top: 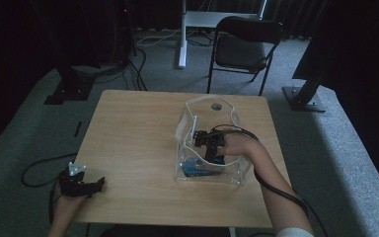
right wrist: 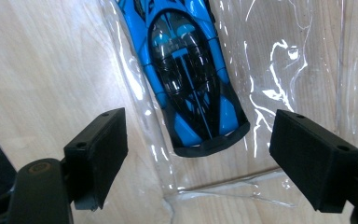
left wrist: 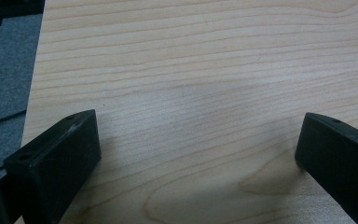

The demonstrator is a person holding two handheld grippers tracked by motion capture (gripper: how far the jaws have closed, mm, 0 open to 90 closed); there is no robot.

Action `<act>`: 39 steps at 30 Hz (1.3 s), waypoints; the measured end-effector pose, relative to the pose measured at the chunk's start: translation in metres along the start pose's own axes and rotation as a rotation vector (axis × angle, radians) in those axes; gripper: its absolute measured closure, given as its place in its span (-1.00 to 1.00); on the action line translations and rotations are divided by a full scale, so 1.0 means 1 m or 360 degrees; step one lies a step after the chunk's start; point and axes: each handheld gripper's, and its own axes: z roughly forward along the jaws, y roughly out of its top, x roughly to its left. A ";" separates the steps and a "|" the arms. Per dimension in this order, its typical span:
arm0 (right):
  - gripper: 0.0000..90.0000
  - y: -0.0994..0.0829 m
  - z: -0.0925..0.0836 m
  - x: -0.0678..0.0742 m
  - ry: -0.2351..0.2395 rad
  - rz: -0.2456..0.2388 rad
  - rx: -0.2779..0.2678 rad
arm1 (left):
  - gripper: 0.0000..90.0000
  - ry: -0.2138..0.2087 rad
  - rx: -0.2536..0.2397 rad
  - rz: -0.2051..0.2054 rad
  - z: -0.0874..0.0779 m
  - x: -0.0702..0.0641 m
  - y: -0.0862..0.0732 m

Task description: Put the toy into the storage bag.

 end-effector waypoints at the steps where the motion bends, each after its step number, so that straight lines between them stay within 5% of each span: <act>1: -0.62 -0.001 -0.002 0.001 -0.0011 0.0036 0.0002 | -0.99 0.0000 0.0000 0.0000 0.000 0.000 0.000; 15: -0.62 -0.008 -0.014 0.002 -0.0018 0.0069 -0.0133 | -0.99 0.0000 0.0000 0.0000 0.000 0.000 0.000; 31: -0.62 -0.024 -0.040 0.006 -0.0022 0.0102 -0.0450 | -0.99 0.0000 -0.0001 0.0000 0.000 0.000 0.000; 39: -0.62 -0.029 -0.048 0.008 -0.0028 0.0111 -0.0536 | -0.99 0.0000 -0.0001 0.0000 0.000 0.000 0.000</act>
